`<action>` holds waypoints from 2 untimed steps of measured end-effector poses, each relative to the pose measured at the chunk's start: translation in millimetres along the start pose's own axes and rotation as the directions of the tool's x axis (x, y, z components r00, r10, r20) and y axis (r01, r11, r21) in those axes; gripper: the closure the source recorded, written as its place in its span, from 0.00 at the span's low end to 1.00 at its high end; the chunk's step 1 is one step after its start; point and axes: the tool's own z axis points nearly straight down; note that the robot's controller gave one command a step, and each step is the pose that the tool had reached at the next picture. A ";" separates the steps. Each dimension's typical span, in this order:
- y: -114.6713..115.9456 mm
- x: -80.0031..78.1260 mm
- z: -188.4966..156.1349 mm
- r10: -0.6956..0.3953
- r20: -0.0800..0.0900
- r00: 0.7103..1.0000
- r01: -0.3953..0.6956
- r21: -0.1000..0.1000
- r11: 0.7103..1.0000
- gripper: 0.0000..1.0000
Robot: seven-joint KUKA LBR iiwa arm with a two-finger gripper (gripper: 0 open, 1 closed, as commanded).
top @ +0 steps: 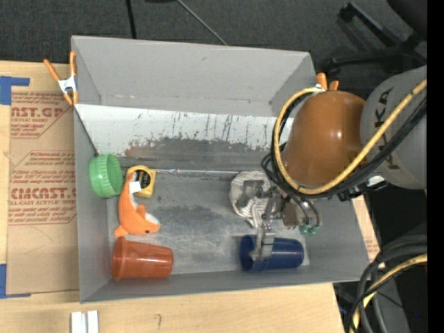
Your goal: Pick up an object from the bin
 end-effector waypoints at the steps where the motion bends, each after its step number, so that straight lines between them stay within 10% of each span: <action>1: 0.0 -1.7 -4.4 0.000 0.008 1.000 0.000 0.000 1.000 0.00; 2: -40.2 -33.2 59.3 0.042 0.015 0.999 -0.042 -0.001 0.999 0.00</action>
Offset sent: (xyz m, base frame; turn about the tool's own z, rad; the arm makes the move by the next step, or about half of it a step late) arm 0.0585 -0.0810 -0.1261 0.0857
